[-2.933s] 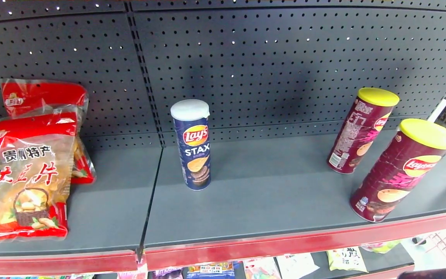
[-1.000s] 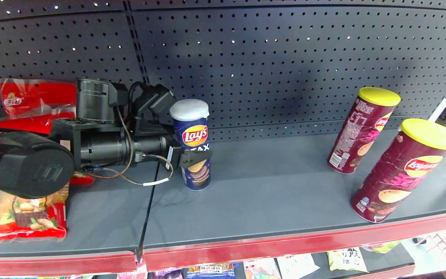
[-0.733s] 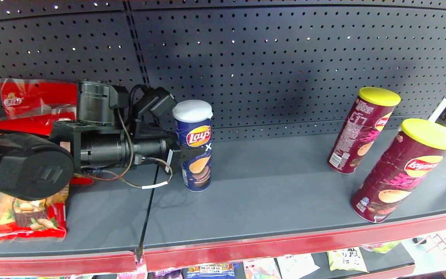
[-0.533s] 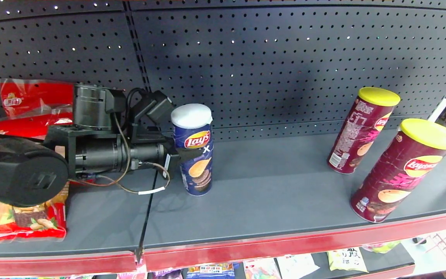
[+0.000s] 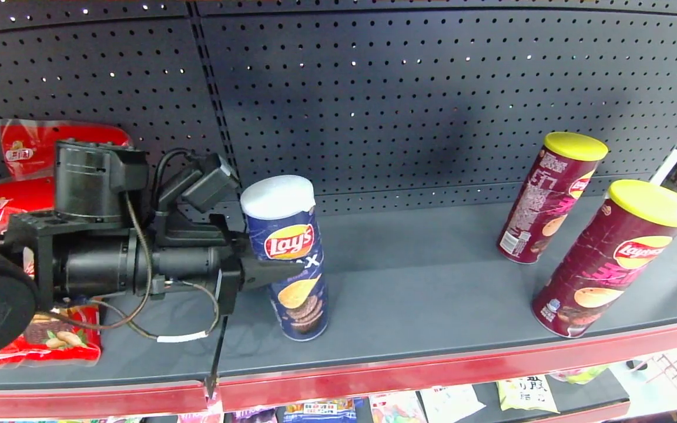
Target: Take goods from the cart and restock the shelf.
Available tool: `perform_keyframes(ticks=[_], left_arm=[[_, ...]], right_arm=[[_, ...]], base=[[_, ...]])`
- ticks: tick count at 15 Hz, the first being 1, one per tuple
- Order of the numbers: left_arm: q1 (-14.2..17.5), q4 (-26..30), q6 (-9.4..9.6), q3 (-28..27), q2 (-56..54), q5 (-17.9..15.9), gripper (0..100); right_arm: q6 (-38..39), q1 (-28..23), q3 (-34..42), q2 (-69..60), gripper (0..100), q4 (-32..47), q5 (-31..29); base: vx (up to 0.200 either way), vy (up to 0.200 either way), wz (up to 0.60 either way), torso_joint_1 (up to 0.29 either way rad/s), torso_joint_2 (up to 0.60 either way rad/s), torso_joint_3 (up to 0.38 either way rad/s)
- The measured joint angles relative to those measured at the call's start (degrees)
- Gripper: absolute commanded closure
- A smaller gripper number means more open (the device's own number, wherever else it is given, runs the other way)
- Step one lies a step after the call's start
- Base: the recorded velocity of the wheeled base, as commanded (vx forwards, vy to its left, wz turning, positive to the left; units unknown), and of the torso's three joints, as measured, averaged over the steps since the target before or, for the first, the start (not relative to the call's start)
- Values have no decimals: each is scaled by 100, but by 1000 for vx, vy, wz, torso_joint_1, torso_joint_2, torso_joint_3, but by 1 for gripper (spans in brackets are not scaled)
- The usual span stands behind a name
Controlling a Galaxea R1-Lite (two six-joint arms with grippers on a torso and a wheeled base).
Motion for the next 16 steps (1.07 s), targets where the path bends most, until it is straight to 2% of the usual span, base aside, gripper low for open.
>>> perform_keyframes(ticks=[2, 4, 5, 10, 16], left_arm=[[-5, 13, 66, 363, -276, -107, 100], [-5, -13, 350, 656, -443, -183, 100], [-2, -24, 389, 728, -485, -230, 100], [-7, -6, 397, 820, -562, -369, 100], [-11, -16, 384, 884, -556, -369, 100]], right_arm=[[0, 0, 0, 0, 100, 0, 4], [0, 0, -11, 0, 100, 0, 4], [0, 0, -17, 10, 100, 0, 6], [0, 10, -61, 112, 100, -9, 13], [0, 10, -69, 148, 100, -11, 13]], base=[[0, 0, 0, 0, 0, 0], [0, 0, 0, 0, 0, 0], [0, 0, 0, 0, 0, 0], [0, 0, 0, 0, 0, 0], [0, 0, 0, 0, 0, 0]])
